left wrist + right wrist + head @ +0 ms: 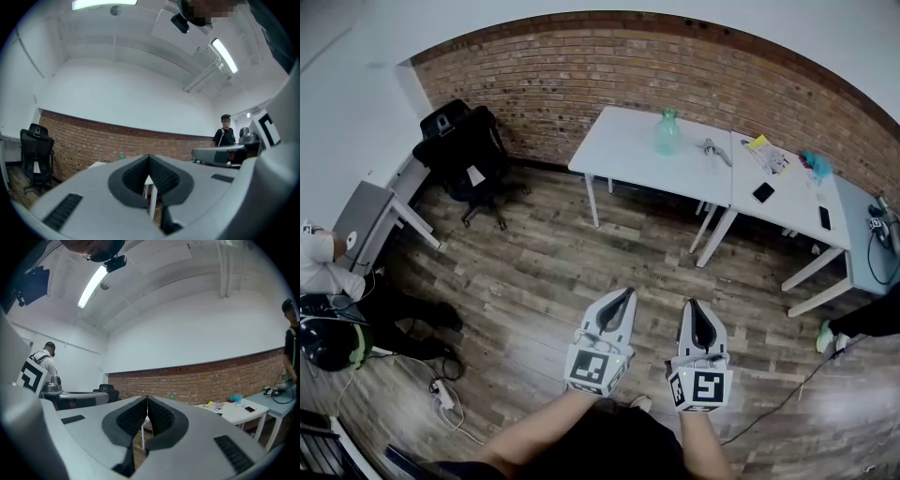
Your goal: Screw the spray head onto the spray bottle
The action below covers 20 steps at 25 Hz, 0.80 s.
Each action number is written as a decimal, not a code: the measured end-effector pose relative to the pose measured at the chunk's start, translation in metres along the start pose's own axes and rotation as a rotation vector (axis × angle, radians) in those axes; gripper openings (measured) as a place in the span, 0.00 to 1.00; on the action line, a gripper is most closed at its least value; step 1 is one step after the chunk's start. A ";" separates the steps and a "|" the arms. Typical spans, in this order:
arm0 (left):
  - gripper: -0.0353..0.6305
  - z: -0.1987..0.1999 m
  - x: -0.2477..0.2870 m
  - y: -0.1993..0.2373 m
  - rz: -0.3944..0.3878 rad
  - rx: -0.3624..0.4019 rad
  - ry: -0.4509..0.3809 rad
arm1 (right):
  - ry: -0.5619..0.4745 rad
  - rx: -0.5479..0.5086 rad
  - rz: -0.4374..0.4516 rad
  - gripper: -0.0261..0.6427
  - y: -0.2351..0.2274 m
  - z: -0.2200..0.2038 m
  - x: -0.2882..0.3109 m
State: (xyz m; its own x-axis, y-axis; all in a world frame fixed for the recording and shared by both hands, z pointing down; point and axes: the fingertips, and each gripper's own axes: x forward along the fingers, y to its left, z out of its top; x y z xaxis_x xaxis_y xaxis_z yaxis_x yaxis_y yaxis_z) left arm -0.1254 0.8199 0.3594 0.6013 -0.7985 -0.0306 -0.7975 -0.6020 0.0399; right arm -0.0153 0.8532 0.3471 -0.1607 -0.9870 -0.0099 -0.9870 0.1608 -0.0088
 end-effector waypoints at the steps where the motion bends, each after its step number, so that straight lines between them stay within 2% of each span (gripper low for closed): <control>1: 0.05 0.000 0.002 -0.003 0.006 0.002 0.000 | 0.002 -0.002 0.005 0.05 -0.005 -0.001 0.000; 6: 0.06 -0.003 0.006 -0.021 0.043 0.024 0.001 | 0.002 0.020 0.027 0.05 -0.035 -0.005 -0.006; 12: 0.06 -0.012 0.004 -0.010 0.118 0.012 0.037 | 0.062 0.039 0.038 0.05 -0.052 -0.027 0.000; 17: 0.06 -0.001 0.022 0.008 0.123 0.008 0.007 | 0.056 0.019 0.059 0.05 -0.055 -0.022 0.023; 20: 0.05 0.000 0.048 0.009 0.097 -0.003 -0.014 | 0.054 -0.002 0.049 0.05 -0.063 -0.021 0.042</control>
State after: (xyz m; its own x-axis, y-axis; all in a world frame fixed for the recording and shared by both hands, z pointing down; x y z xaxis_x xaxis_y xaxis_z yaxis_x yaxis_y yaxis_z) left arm -0.1038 0.7767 0.3579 0.5204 -0.8530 -0.0400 -0.8518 -0.5219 0.0461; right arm 0.0398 0.8016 0.3686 -0.2091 -0.9769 0.0437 -0.9779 0.2090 -0.0071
